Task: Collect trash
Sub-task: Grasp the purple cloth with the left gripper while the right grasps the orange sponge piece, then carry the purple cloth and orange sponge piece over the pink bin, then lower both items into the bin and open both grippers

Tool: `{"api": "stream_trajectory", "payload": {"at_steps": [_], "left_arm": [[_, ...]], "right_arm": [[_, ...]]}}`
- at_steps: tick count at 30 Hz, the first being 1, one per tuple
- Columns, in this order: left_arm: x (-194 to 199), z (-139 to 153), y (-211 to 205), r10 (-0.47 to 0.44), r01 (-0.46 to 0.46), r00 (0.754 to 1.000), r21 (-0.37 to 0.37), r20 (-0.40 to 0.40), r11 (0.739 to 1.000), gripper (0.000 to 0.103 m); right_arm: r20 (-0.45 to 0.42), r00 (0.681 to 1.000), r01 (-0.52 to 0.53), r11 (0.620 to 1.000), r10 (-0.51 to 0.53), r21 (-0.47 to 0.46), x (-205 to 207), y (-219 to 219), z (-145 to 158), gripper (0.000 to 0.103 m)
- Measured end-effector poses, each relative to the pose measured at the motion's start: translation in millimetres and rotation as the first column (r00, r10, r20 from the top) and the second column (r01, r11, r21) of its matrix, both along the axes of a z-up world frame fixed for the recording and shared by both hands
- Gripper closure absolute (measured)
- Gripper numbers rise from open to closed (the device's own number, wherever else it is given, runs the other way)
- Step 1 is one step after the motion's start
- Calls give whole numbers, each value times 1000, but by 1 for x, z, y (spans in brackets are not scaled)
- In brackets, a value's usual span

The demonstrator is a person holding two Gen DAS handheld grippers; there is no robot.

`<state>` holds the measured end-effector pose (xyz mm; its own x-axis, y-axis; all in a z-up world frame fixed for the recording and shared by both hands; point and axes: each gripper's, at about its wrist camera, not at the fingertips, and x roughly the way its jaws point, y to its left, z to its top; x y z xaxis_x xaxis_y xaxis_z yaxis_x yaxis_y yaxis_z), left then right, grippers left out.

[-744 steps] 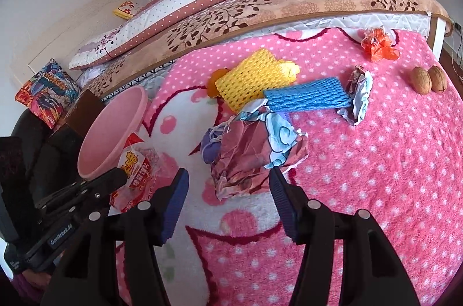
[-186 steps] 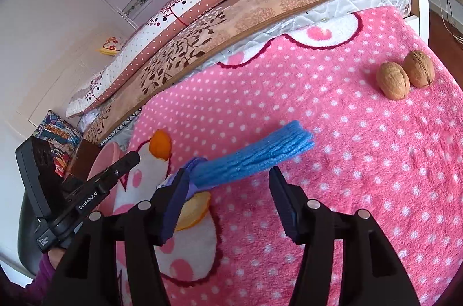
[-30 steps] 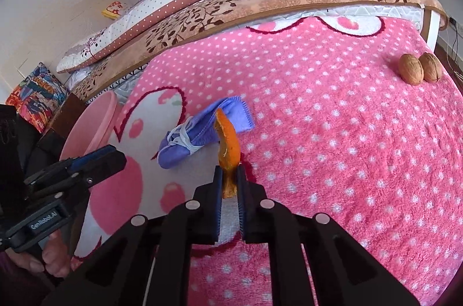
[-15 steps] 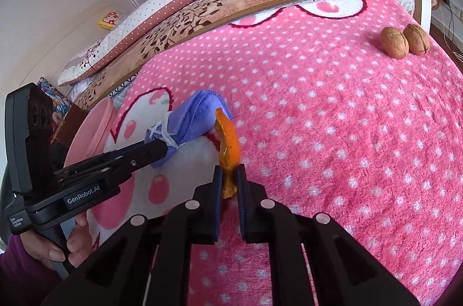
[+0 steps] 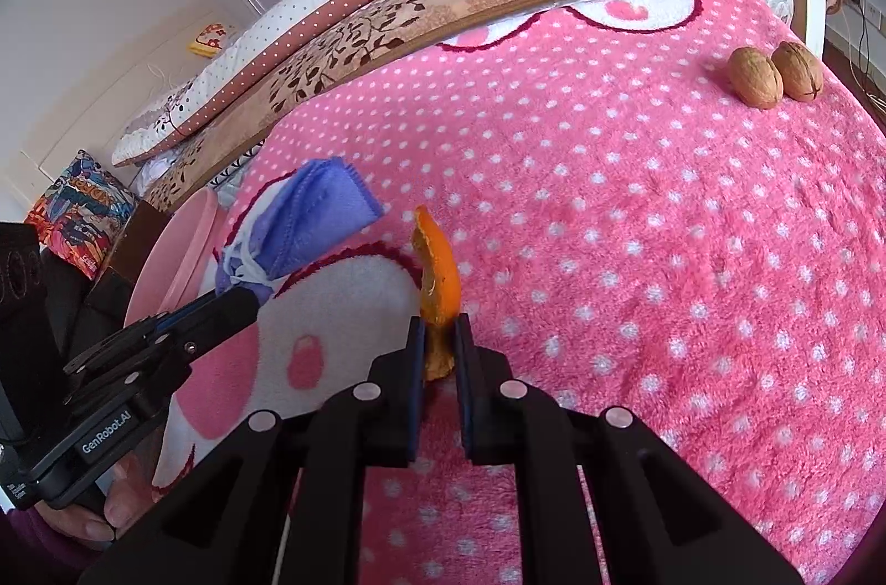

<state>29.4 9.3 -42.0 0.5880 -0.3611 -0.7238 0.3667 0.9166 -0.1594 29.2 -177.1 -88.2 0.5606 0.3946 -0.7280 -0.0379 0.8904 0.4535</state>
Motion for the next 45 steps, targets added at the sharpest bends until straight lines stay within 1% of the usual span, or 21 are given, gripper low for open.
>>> {"api": "stream_trajectory", "payload": {"at_steps": [2, 5, 10, 14, 17, 23, 28, 31, 34, 39, 45], "left_arm": [[-6, 7, 8, 23, -23, 999, 3, 27, 1000, 85], [-12, 19, 23, 65, -65, 996, 3, 66, 998, 84], [-17, 35, 58, 159, -159, 982, -5, 106, 987, 85], [-21, 43, 90, 245, -247, 960, 1, 134, 969, 84], [-24, 46, 113, 300, -304, 942, 3, 147, 953, 84], [-27, 42, 153, 396, -401, 908, 10, 138, 916, 84], [-27, 34, 179, 458, -462, 881, 12, 117, 887, 84], [-26, 28, 191, 490, -493, 866, 12, 95, 870, 84], [-25, 23, 200, 509, -512, 857, 12, 83, 859, 84], [-22, 17, 208, 523, -524, 850, 8, 67, 852, 84], [-20, 11, 215, 534, -535, 844, 6, 52, 845, 84]], "right_arm": [[-2, 1000, -13, 1000, 13, 4, 1, 2, 3, 93], [17, 999, -46, 999, 46, -5, 3, 14, 12, 93], [62, 989, -135, 991, 135, -4, 12, 47, 36, 93], [86, 976, -205, 979, 203, 18, 21, 79, 52, 93], [96, 960, -268, 963, 264, 28, 29, 107, 64, 93], [103, 922, -376, 926, 372, 22, 44, 170, 77, 93], [88, 902, -426, 904, 422, 29, 57, 209, 76, 93], [70, 889, -454, 891, 452, 10, 64, 230, 69, 93], [52, 879, -474, 881, 473, -3, 69, 244, 63, 93], [35, 871, -489, 872, 489, -19, 75, 259, 55, 93], [21, 874, -485, 874, 486, -30, 78, 269, 49, 92]]}}
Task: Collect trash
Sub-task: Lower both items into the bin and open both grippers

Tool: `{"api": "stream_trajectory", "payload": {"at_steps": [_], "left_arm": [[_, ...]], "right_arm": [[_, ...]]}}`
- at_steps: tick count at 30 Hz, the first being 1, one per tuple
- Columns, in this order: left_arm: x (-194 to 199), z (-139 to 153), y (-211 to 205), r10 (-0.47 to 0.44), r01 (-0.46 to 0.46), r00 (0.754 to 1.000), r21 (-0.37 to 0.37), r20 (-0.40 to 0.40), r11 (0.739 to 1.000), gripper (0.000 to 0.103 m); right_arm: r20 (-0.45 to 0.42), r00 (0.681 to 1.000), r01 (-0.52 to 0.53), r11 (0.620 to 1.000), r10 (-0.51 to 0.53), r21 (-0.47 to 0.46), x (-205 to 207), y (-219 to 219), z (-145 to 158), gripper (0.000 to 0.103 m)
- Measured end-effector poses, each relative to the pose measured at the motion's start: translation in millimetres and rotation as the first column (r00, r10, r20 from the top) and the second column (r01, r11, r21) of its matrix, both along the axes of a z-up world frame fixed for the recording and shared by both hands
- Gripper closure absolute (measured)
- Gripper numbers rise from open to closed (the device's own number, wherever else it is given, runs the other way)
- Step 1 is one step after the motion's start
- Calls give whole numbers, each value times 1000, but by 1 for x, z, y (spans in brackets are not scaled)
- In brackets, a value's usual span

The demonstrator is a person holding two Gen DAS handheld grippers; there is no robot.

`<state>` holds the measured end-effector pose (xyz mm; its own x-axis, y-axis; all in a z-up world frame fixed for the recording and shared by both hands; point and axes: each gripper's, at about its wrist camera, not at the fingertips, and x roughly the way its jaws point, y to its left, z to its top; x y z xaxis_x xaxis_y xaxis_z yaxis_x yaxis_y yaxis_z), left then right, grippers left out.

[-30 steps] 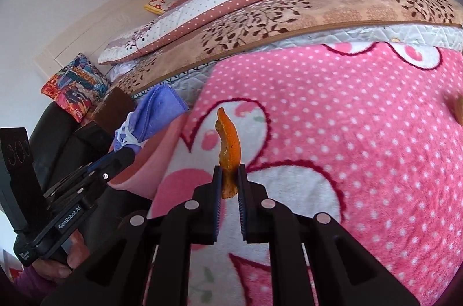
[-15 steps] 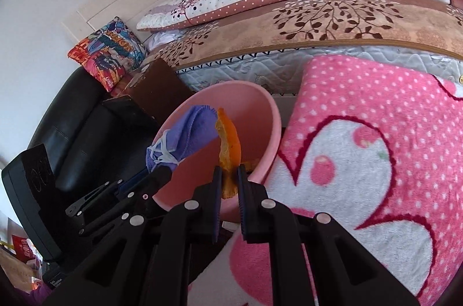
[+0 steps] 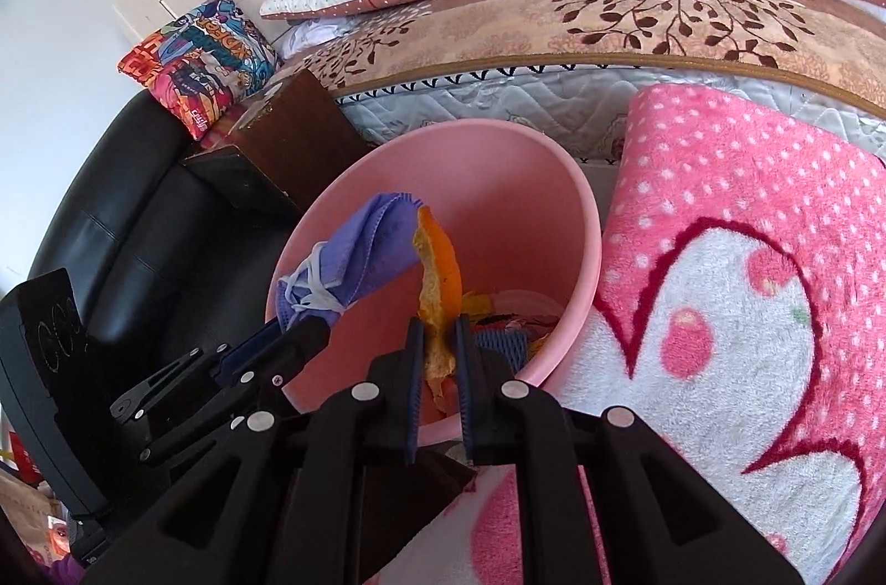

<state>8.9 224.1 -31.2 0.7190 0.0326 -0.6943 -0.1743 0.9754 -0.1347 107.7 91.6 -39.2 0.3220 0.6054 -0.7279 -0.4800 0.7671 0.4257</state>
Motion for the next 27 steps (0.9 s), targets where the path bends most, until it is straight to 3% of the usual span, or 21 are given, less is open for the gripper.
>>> {"api": "stream_trajectory", "payload": {"at_steps": [27], "left_arm": [[2, -5, 0, 10, -10, 999, 0, -33, 1000, 81]], "right_arm": [[12, 999, 32, 999, -32, 1, 1, -4, -1, 87]]}}
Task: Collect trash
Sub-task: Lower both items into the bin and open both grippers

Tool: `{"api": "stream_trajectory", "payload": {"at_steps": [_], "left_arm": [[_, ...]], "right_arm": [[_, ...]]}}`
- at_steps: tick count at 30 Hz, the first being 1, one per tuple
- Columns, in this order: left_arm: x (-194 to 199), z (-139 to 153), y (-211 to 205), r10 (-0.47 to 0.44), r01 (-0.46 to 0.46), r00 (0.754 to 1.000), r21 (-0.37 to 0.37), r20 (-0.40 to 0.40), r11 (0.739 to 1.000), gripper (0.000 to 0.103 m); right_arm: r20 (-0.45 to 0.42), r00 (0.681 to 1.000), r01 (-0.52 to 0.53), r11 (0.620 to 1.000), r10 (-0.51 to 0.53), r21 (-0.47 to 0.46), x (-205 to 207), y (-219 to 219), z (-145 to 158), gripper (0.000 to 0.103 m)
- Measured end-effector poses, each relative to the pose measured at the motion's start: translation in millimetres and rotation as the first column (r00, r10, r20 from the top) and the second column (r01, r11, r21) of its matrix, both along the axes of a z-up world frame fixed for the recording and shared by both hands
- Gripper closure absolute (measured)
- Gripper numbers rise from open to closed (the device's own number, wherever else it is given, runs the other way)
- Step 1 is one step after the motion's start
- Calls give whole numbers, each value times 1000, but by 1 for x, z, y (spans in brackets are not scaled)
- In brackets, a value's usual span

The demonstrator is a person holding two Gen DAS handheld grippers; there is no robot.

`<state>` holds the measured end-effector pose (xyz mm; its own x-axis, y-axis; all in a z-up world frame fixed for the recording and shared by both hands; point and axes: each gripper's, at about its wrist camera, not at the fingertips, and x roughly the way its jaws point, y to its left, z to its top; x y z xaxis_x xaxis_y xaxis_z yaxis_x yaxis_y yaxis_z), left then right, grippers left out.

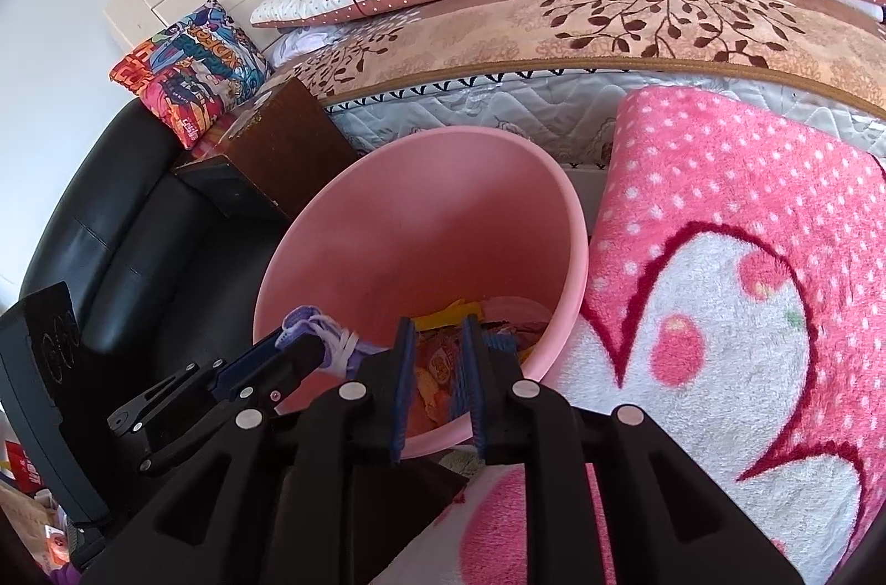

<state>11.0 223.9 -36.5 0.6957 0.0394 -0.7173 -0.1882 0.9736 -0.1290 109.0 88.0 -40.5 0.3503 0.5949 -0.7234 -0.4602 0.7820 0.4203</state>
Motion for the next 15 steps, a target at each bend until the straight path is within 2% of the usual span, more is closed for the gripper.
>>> {"api": "stream_trajectory", "payload": {"at_steps": [14, 15], "left_arm": [[-1, 3, -2, -4, 4, 1000, -8, 0, 1000, 81], [-1, 4, -3, -5, 5, 1000, -15, 2, 1000, 75]], "right_arm": [[0, 1000, 22, 1000, -22, 7, -5, -10, 2, 86], [1, 1000, 23, 1000, -23, 7, -6, -11, 2, 85]]}}
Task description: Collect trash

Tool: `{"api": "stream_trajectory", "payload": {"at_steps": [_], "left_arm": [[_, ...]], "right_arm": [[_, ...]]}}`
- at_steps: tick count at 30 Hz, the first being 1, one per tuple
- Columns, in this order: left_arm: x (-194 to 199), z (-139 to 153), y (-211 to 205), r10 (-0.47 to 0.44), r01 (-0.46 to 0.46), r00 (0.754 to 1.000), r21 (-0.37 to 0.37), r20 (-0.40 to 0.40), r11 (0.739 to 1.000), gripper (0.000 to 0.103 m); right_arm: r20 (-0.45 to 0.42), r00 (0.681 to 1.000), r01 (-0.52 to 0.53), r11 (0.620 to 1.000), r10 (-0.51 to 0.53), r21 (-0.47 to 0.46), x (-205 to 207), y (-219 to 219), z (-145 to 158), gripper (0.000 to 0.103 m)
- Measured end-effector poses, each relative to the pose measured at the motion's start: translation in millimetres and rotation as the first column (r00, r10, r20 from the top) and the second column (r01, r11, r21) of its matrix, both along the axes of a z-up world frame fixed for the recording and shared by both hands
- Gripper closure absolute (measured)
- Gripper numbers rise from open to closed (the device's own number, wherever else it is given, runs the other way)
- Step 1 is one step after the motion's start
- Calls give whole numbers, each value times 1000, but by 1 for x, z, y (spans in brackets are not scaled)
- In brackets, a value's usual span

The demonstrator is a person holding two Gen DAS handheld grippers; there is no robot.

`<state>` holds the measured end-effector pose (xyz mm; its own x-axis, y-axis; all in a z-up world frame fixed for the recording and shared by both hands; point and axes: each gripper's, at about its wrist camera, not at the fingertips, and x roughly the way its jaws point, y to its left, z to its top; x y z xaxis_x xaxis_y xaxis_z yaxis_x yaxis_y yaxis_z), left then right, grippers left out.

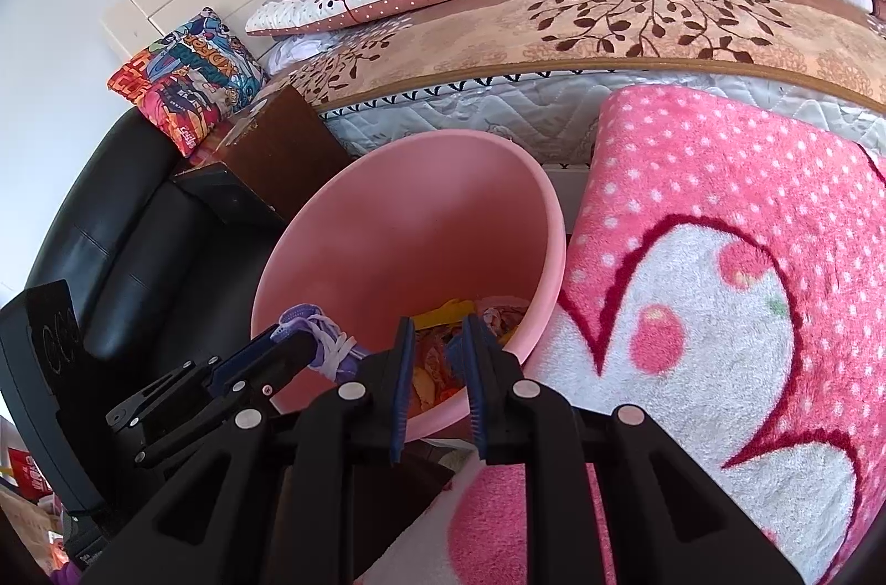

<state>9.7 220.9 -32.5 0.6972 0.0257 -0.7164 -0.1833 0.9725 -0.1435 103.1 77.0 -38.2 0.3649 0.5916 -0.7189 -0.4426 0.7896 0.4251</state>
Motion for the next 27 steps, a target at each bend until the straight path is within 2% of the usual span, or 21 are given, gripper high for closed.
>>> {"api": "stream_trajectory", "payload": {"at_steps": [2, 8, 14, 17, 23, 27], "left_arm": [[-1, 2, 0, 2, -2, 1000, -17, 9, 1000, 61], [-6, 7, -2, -14, 18, 999, -79, 44, 997, 51], [-10, 5, -13, -32, 38, 998, -93, 60, 995, 50], [-14, 4, -29, -64, 68, 996, -61, 62, 996, 50], [-20, 10, -66, -114, 113, 990, 26, 87, 993, 50], [-23, 10, -86, -129, 126, 988, 38, 89, 991, 50]], "right_arm": [[4, 1000, 3, 1000, -3, -1, -2, -2, 0, 82], [24, 1000, 17, 1000, -17, 0, -12, -10, 1, 71], [98, 994, 45, 999, -44, -7, -33, -27, 5, 58], [154, 985, 86, 996, -81, -26, -47, -39, 7, 54], [225, 957, 200, 979, -185, -43, -60, -73, 13, 54], [255, 944, 230, 972, -211, -46, -68, -89, 18, 54]]}}
